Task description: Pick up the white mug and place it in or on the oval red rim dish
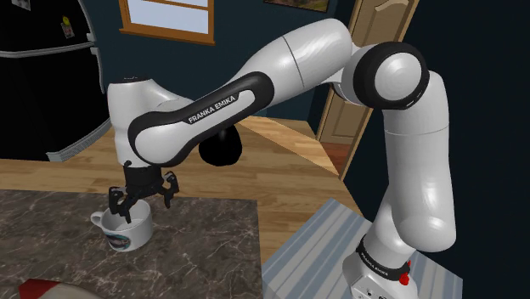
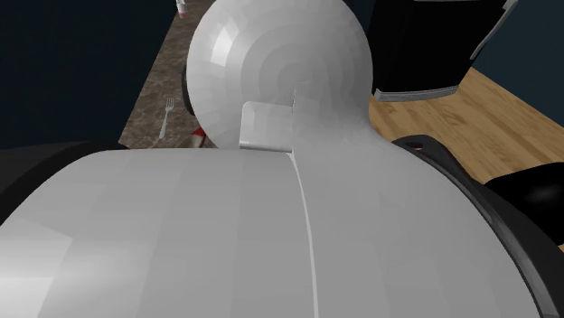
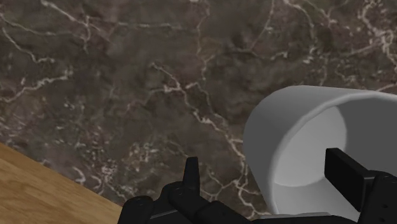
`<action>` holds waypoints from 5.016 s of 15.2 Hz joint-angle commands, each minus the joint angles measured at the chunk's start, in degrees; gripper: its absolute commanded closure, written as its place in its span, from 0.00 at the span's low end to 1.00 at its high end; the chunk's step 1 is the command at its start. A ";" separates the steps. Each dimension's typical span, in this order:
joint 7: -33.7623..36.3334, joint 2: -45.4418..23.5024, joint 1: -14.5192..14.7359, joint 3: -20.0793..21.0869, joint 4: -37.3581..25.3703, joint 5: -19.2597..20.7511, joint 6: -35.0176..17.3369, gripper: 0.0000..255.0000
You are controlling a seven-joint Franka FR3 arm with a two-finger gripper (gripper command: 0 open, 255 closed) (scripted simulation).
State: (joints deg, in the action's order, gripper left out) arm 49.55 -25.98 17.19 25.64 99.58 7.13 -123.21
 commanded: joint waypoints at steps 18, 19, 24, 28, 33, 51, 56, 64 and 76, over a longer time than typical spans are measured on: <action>-0.33 1.72 -0.30 0.46 -1.51 -0.83 3.10 1.00; -0.38 2.03 -0.35 0.54 -1.86 -0.98 3.74 1.00; -0.63 3.46 -0.54 0.90 -3.83 -1.68 7.00 1.00; -0.77 4.41 -0.63 1.13 -5.66 -2.14 9.70 1.00; -0.87 5.33 -0.66 1.37 -8.30 -2.60 13.17 1.00; 17.28 7.54 11.47 7.22 -8.18 -1.59 14.45 1.00; 18.87 6.78 12.59 7.44 -6.89 -0.99 12.47 1.00; 19.23 5.23 12.70 6.96 -2.66 0.00 6.92 1.00; 19.59 3.87 12.92 6.54 -0.48 0.85 3.57 1.00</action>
State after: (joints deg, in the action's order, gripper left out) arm 69.15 -22.06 30.12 32.21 99.05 7.98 -119.62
